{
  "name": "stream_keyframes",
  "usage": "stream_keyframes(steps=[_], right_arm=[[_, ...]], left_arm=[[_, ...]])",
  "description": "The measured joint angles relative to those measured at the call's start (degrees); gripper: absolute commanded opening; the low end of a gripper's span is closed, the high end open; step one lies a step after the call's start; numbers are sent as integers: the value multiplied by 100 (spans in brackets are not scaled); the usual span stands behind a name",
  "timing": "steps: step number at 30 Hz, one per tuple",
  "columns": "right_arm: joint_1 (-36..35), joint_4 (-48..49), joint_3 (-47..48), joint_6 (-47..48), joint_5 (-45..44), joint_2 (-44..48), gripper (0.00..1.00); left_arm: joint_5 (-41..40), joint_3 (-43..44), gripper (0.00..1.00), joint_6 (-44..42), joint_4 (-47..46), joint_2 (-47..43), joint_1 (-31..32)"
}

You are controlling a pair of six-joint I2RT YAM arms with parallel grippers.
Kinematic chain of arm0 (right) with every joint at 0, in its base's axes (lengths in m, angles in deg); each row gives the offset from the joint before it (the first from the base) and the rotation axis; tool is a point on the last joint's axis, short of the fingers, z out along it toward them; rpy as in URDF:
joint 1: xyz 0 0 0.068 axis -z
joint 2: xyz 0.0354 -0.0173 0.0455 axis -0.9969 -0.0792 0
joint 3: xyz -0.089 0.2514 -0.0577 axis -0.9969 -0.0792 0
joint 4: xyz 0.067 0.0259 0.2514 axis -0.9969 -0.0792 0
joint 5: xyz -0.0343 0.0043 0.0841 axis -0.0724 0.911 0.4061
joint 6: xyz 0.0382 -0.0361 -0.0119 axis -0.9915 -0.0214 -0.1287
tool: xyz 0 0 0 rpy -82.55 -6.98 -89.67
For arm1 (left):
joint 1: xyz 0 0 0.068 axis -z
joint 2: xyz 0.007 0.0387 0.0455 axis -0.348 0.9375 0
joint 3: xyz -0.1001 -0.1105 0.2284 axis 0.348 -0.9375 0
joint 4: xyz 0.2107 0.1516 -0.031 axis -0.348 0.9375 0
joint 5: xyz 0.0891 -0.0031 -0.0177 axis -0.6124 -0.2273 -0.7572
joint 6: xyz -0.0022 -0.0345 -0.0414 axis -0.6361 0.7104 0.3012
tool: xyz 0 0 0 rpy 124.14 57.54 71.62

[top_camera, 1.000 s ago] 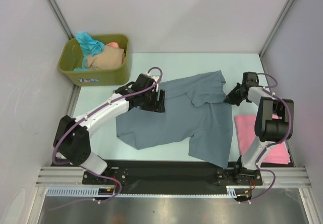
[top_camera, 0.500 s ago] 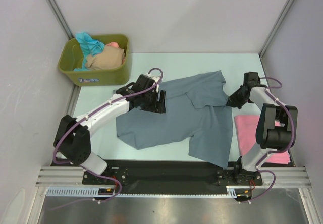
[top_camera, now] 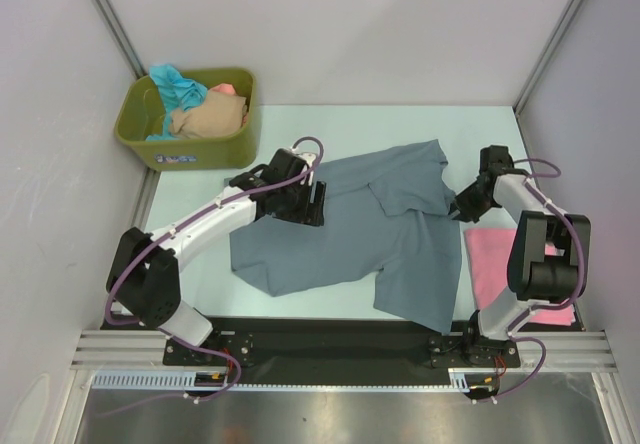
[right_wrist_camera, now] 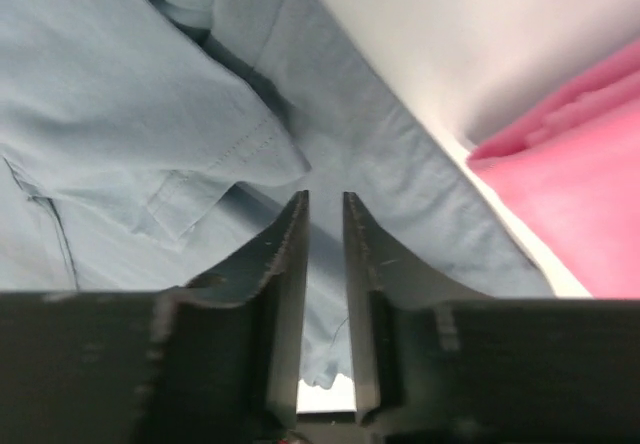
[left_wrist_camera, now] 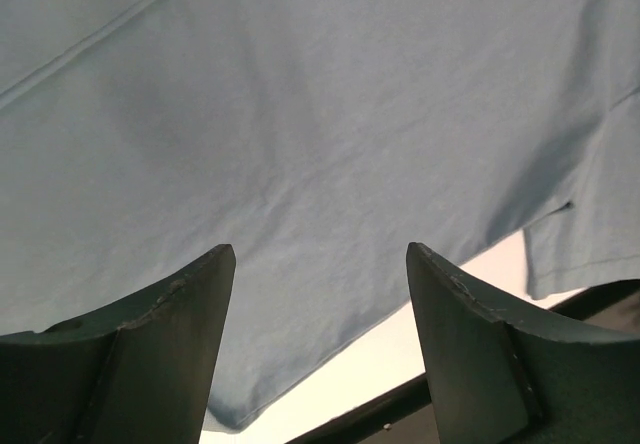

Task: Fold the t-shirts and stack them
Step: Fold the tshirt

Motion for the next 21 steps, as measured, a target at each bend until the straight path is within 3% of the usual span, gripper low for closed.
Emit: stream_keyframes(steps=[6, 10, 15, 21], right_arm=[[-61, 61, 610, 275, -490, 111, 47], [-118, 793, 1471, 811, -341, -444, 49], [-170, 1512, 2942, 1287, 103, -1980, 49], [-190, 1591, 3853, 1484, 442, -3123, 49]], left_arm=[[-173, 9, 76, -219, 114, 0, -256], [-212, 11, 76, -302, 166, 0, -476], [-201, 11, 76, -385, 190, 0, -525], [-199, 11, 76, -411, 188, 0, -566]])
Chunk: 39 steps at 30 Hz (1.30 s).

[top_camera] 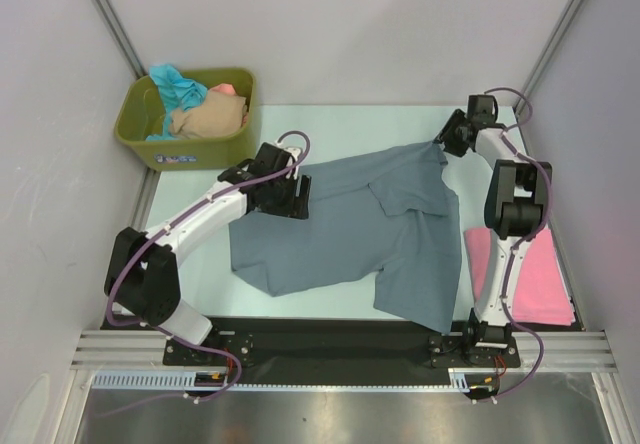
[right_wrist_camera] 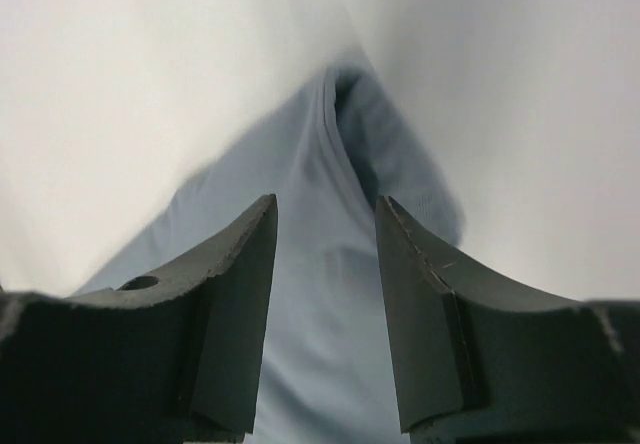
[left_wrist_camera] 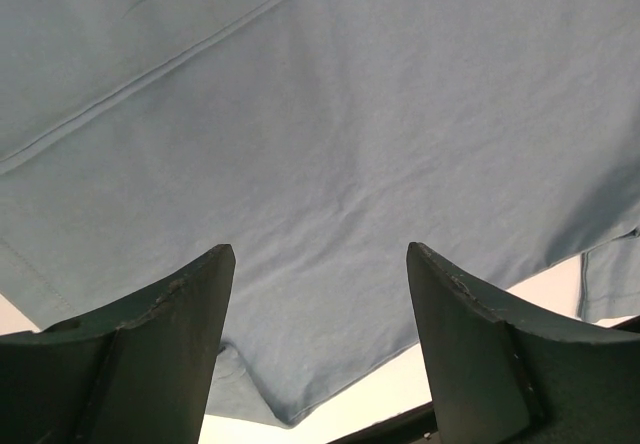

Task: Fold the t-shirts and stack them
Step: Fold the tshirt

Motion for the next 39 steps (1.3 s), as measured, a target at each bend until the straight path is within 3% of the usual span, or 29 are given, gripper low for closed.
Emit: stream_keyframes(steps=[11, 25, 31, 35, 39], right_arm=[[13, 0, 1126, 46, 223, -844, 38], [122, 9, 1246, -92, 413, -1226, 34], [149, 42, 1471, -107, 507, -1434, 22], [168, 48, 1757, -13, 509, -1641, 2], [175, 48, 2028, 208, 518, -1823, 0]], left_arm=[[81, -2, 76, -15, -11, 37, -153], [192, -2, 76, -11, -24, 149, -229], [214, -2, 76, -13, -22, 199, -258], [238, -11, 76, -11, -28, 201, -299], [337, -107, 76, 35, -72, 203, -468]])
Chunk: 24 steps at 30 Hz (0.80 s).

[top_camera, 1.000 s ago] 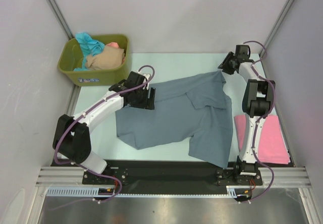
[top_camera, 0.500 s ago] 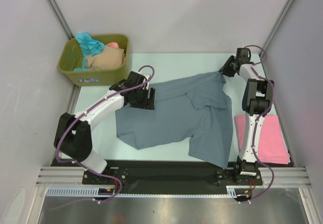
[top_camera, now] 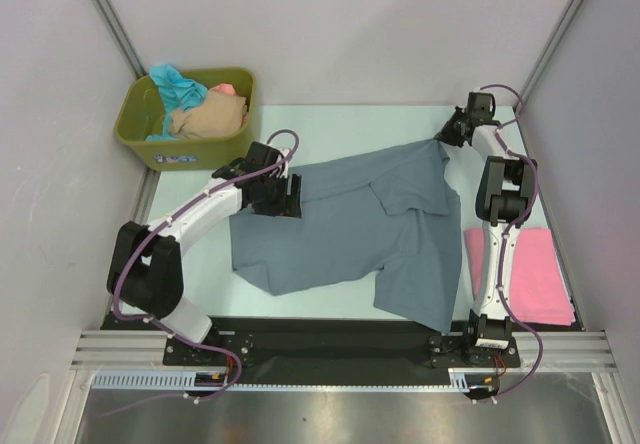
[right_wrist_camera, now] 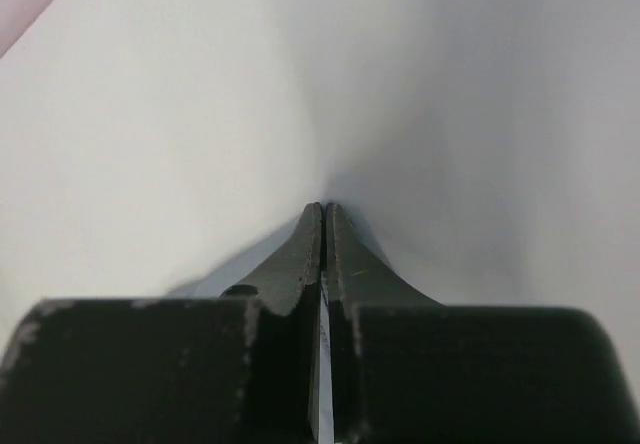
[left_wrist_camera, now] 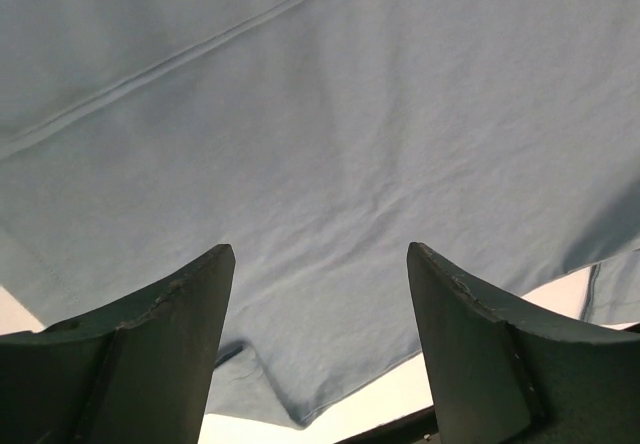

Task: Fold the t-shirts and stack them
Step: Fold the tshirt

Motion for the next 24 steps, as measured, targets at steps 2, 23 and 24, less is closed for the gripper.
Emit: stream_keyframes(steps=[2, 23, 24], right_arm=[[0, 22, 160, 118, -42, -74, 0], [74, -1102, 1036, 415, -1095, 155, 60], [70, -1294, 758, 452, -1147, 428, 60]], left_arm=[[70, -81, 76, 35, -37, 7, -140], [98, -413, 75, 144, -20, -81, -734], [87, -514, 75, 146, -4, -175, -710]])
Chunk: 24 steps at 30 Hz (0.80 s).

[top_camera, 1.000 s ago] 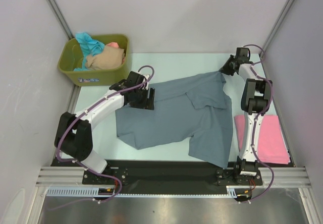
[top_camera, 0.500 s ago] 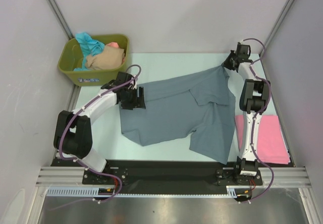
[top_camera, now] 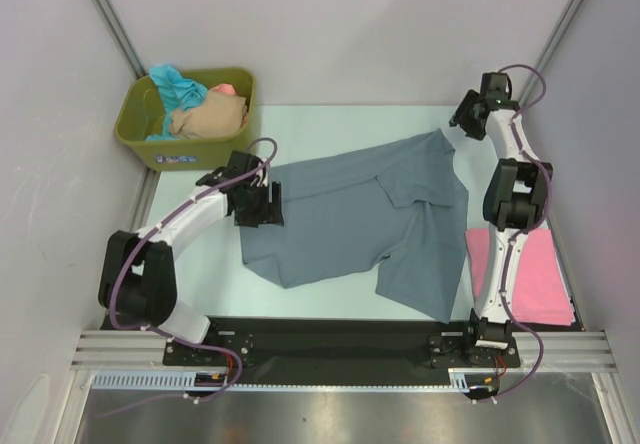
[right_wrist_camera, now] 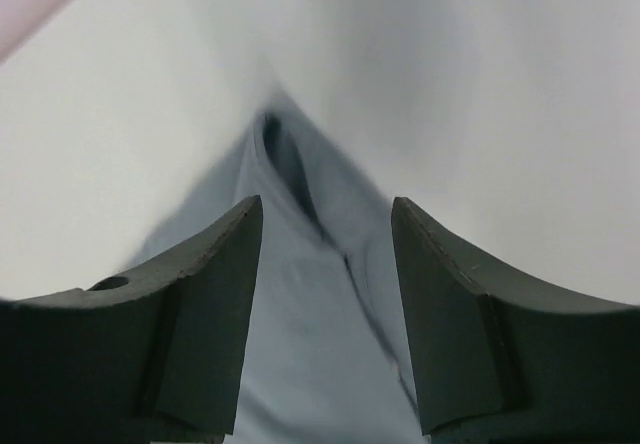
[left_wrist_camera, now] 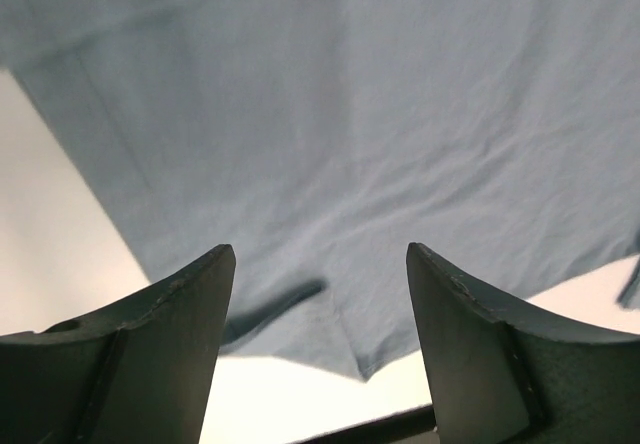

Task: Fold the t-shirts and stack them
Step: Fold the tshirt

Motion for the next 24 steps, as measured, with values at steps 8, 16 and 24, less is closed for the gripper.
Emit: stream_keyframes(steps=[8, 16, 24], right_arm=[[-529, -804, -2284, 227, -166, 2710, 61], [-1853, -1025, -5547, -107, 229, 5668, 58], [-1853, -1832, -7350, -706, 214, 7740, 54]], left_arm=[[-944, -358, 69, 424, 654, -369, 1300], [-1834, -527, 59, 1377, 1084, -105, 1742], [-2098, -404, 50, 1812, 1198, 452, 1853]])
